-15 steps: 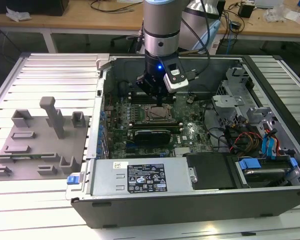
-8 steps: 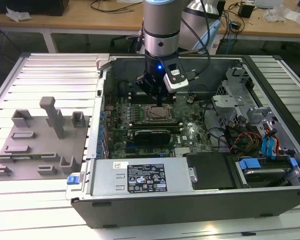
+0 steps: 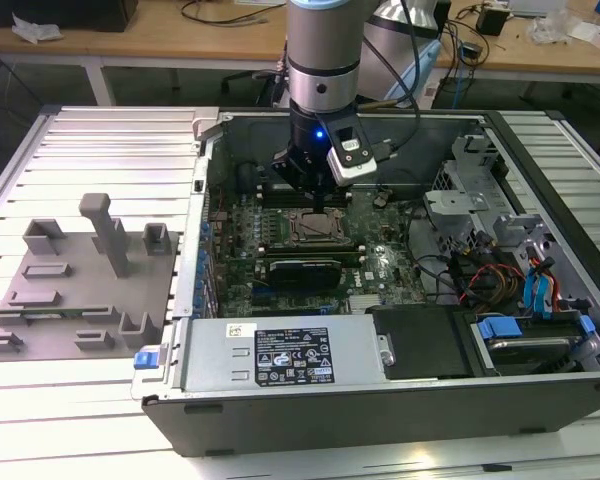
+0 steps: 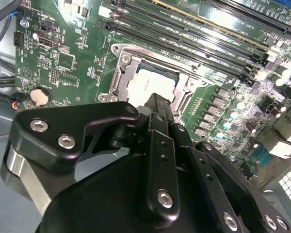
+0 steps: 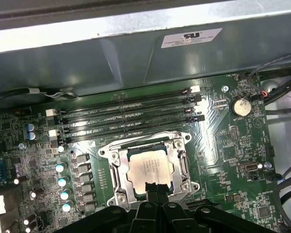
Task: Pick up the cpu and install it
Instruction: 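Install the second cpu locking lever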
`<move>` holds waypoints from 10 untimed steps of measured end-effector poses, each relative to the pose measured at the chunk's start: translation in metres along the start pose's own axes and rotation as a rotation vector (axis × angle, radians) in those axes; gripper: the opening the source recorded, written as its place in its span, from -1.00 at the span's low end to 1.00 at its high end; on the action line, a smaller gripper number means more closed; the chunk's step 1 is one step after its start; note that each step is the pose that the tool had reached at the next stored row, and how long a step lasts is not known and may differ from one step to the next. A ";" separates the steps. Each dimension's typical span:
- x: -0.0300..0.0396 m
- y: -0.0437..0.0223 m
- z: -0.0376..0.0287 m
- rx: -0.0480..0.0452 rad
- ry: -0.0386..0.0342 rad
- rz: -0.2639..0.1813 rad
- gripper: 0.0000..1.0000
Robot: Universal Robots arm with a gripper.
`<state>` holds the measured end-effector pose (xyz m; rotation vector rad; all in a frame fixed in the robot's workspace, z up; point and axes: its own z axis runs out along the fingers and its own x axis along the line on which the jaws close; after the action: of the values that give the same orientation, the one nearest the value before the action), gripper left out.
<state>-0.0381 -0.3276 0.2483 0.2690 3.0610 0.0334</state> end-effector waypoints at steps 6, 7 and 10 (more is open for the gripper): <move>-0.0043 -0.0244 -0.0003 0.0001 -0.0001 0.000 -0.79; -0.0062 -0.0352 -0.0005 0.0000 0.0000 -0.001 -0.79; -0.0065 -0.0374 0.0013 -0.0051 0.0021 -0.078 -0.79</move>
<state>-0.0381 -0.3655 0.2463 0.1497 3.0699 0.0374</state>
